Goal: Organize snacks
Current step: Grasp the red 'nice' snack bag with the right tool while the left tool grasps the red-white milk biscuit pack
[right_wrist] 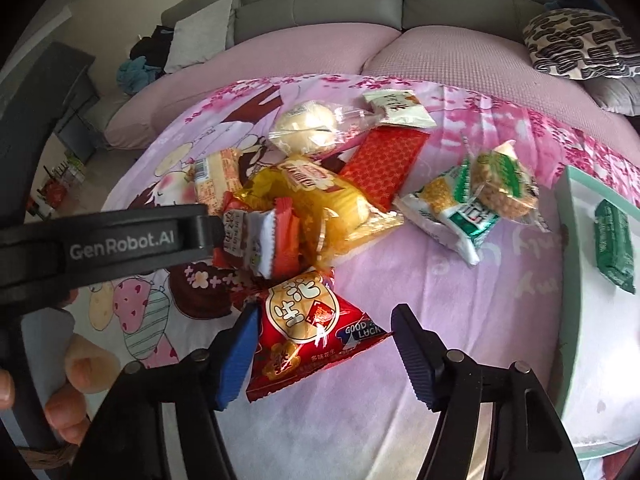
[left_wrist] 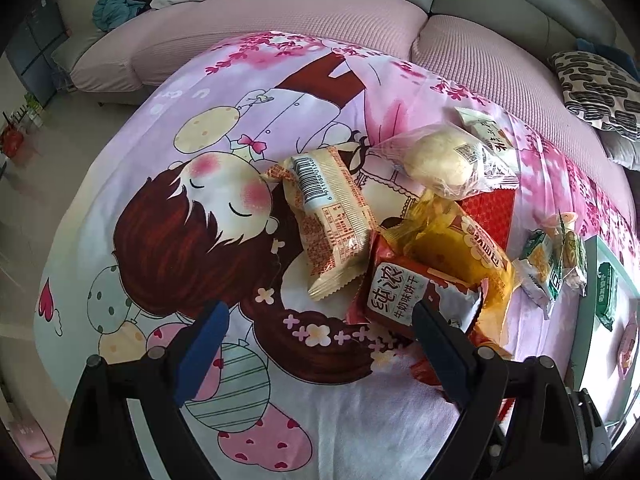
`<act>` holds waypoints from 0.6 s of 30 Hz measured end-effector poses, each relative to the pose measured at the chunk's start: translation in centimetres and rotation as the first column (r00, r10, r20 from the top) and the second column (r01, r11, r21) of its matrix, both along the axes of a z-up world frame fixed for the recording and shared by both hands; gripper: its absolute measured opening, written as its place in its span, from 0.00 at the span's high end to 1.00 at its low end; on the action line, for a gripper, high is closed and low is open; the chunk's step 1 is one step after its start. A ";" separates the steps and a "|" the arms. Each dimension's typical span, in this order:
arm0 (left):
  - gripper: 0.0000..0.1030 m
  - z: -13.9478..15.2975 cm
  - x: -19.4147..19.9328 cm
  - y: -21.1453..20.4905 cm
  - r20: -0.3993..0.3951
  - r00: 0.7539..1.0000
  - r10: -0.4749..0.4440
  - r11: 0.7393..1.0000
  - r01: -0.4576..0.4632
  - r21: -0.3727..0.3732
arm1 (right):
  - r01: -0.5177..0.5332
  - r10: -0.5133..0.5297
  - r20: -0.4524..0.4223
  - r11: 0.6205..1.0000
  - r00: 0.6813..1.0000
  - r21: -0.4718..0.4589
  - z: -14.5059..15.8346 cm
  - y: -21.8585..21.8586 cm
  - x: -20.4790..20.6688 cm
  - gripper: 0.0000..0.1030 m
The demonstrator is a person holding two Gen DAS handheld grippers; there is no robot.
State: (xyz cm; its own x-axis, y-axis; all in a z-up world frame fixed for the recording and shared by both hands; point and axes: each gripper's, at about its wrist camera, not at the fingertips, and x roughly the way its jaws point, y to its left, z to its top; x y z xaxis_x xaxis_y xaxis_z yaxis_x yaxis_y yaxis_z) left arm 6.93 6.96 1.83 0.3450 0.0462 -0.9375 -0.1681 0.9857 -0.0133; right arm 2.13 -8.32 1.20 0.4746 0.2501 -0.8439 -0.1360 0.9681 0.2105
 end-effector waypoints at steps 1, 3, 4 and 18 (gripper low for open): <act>0.10 0.0 0.0 -0.1 -0.001 1.000 -0.002 1.000 0.002 0.001 | 0.009 -0.009 -0.002 1.000 1.000 -0.003 0.1 -0.3 -0.1 0.33; 0.10 -0.1 0.0 -0.2 -0.001 1.000 -0.008 1.000 0.008 0.001 | 0.030 -0.030 -0.011 1.000 0.999 -0.007 0.3 -1.1 -0.1 0.33; 0.10 -0.1 0.1 -0.2 -0.002 1.000 -0.011 1.000 0.011 0.001 | 0.046 -0.046 -0.017 0.999 0.999 -0.015 0.4 -1.6 -0.1 0.33; 0.10 -1.1 0.6 -1.7 -0.007 0.999 -0.051 0.998 0.051 -0.040 | 0.242 -0.247 -0.067 0.968 0.967 -0.073 0.5 -8.3 0.4 0.33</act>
